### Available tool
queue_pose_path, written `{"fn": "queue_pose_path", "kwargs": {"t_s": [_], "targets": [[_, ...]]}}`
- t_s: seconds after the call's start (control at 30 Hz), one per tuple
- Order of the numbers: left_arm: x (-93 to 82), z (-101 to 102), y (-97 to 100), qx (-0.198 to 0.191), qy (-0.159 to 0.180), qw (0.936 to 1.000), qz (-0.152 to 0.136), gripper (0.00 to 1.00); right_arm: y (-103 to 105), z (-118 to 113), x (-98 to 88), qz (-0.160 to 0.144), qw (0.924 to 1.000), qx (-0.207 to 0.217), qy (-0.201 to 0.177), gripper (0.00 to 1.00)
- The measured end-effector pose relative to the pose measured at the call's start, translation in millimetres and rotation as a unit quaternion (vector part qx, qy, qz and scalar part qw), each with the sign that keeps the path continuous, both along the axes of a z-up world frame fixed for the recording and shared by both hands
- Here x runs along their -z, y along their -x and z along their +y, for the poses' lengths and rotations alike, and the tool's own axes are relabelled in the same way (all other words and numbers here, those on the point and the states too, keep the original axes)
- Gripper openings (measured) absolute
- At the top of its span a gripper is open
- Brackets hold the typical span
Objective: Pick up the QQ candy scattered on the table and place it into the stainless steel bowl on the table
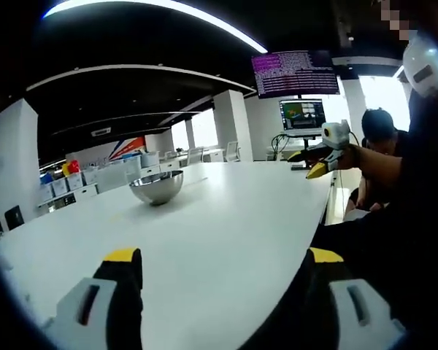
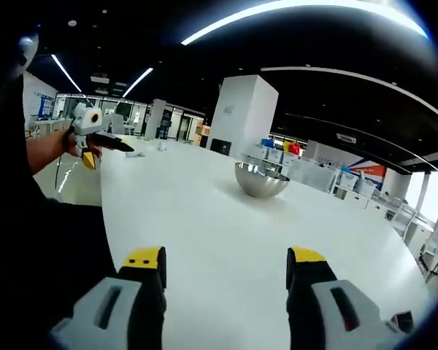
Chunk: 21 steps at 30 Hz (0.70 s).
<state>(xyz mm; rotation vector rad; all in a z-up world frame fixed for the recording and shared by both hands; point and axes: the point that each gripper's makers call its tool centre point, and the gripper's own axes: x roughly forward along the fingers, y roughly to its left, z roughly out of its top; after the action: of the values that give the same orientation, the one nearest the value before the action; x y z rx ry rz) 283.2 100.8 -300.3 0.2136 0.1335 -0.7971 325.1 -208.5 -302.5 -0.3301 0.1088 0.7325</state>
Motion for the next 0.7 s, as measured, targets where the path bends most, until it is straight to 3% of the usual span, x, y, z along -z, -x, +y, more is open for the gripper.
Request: {"fn": "queue_pose_path", "kwargs": {"t_s": [0.7], "targets": [[-4.3,-11.6,0.4,0.01,-0.002,0.9999,-0.004,0.91,5.4,-1.8,0.0,0.002,1.0,-0.003,-0.003,0.65]]}}
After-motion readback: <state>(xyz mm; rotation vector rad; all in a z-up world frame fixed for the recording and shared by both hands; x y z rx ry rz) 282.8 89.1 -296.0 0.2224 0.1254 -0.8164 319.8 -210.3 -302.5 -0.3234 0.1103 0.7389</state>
